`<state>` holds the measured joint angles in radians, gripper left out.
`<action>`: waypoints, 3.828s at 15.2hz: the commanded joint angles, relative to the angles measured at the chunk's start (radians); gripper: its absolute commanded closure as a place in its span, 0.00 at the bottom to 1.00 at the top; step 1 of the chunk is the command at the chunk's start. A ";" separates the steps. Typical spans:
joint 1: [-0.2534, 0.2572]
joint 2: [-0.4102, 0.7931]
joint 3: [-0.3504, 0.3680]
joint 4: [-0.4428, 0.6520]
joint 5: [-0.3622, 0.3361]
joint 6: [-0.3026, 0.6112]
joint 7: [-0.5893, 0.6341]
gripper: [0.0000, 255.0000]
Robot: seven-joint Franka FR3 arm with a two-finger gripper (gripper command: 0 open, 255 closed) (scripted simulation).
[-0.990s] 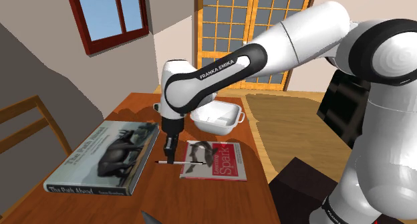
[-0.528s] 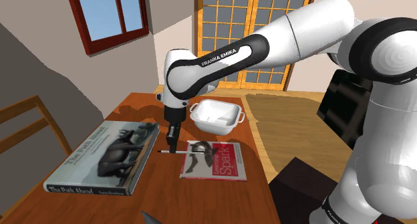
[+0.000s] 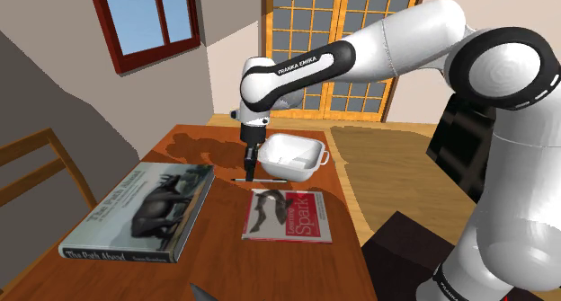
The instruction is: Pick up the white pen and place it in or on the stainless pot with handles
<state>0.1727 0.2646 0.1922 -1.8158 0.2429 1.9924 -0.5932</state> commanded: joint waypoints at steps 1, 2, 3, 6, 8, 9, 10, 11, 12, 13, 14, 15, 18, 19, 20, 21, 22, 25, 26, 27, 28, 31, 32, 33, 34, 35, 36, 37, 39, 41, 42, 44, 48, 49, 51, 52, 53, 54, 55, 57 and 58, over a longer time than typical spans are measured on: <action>-0.025 0.016 -0.017 0.031 -0.005 -0.026 -0.037 1.00; -0.038 0.026 -0.025 0.048 -0.007 -0.038 -0.054 1.00; -0.050 0.037 -0.033 0.067 -0.010 -0.050 -0.072 1.00; -0.087 0.076 -0.056 0.131 -0.018 -0.090 -0.122 1.00; -0.111 0.106 -0.070 0.182 -0.023 -0.118 -0.153 1.00; -0.123 0.123 -0.077 0.209 -0.026 -0.133 -0.169 1.00; -0.134 0.140 -0.084 0.238 -0.029 -0.149 -0.184 1.00; -0.146 0.159 -0.090 0.269 -0.031 -0.165 -0.198 1.00; -0.158 0.179 -0.096 0.302 -0.034 -0.182 -0.213 1.00; -0.169 0.200 -0.102 0.337 -0.037 -0.200 -0.226 1.00; -0.181 0.223 -0.108 0.375 -0.039 -0.218 -0.240 1.00; -0.193 0.247 -0.113 0.415 -0.042 -0.237 -0.253 1.00; -0.227 0.329 -0.128 0.552 -0.049 -0.303 -0.290 1.00; -0.239 0.360 -0.132 0.606 -0.052 -0.328 -0.301 1.00; -0.250 0.395 -0.136 0.665 -0.054 -0.355 -0.311 1.00; -0.262 0.433 -0.139 0.731 -0.057 -0.385 -0.321 1.00; -0.273 0.477 -0.142 0.805 -0.059 -0.420 -0.330 1.00; -0.307 0.706 -0.146 1.212 -0.069 -0.603 -0.342 1.00; -0.308 0.687 -0.146 1.165 -0.069 -0.575 -0.347 1.00; -0.308 0.675 -0.147 1.128 -0.068 -0.552 -0.351 1.00; -0.308 0.664 -0.148 1.096 -0.068 -0.531 -0.355 1.00; -0.308 0.647 -0.149 1.025 -0.067 -0.478 -0.364 1.00; -0.307 0.643 -0.150 1.006 -0.067 -0.462 -0.367 1.00; -0.307 0.640 -0.150 0.988 -0.067 -0.447 -0.370 1.00; -0.307 0.639 -0.151 0.971 -0.066 -0.433 -0.373 1.00; -0.307 0.637 -0.151 0.956 -0.066 -0.419 -0.375 1.00; -0.307 0.637 -0.151 0.941 -0.066 -0.405 -0.378 1.00; -0.307 0.637 -0.151 0.928 -0.066 -0.392 -0.380 1.00; -0.306 0.639 -0.152 0.904 -0.065 -0.367 -0.384 1.00; -0.306 0.642 -0.152 0.883 -0.065 -0.343 -0.389 1.00; -0.306 0.643 -0.152 0.877 -0.064 -0.335 -0.390 1.00; -0.306 0.643 -0.152 0.877 -0.064 -0.335 -0.390 1.00; -0.306 0.643 -0.152 0.877 -0.064 -0.335 -0.390 1.00; -0.306 0.643 -0.152 0.877 -0.064 -0.336 -0.390 1.00; -0.306 0.643 -0.152 0.877 -0.064 -0.336 -0.390 0.00; -0.306 0.643 -0.152 0.877 -0.064 -0.336 -0.390 0.00; -0.306 0.643 -0.152 0.877 -0.064 -0.336 -0.390 0.00; -0.306 0.643 -0.152 0.877 -0.064 -0.336 -0.390 0.00; -0.306 0.643 -0.152 0.877 -0.064 -0.336 -0.390 0.00; -0.309 0.657 -0.152 0.933 -0.066 -0.378 -0.386 0.00; -0.312 0.677 -0.152 1.001 -0.068 -0.426 -0.381 0.00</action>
<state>-0.1360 0.9136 0.0402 -0.8861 0.1773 1.6113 -0.9776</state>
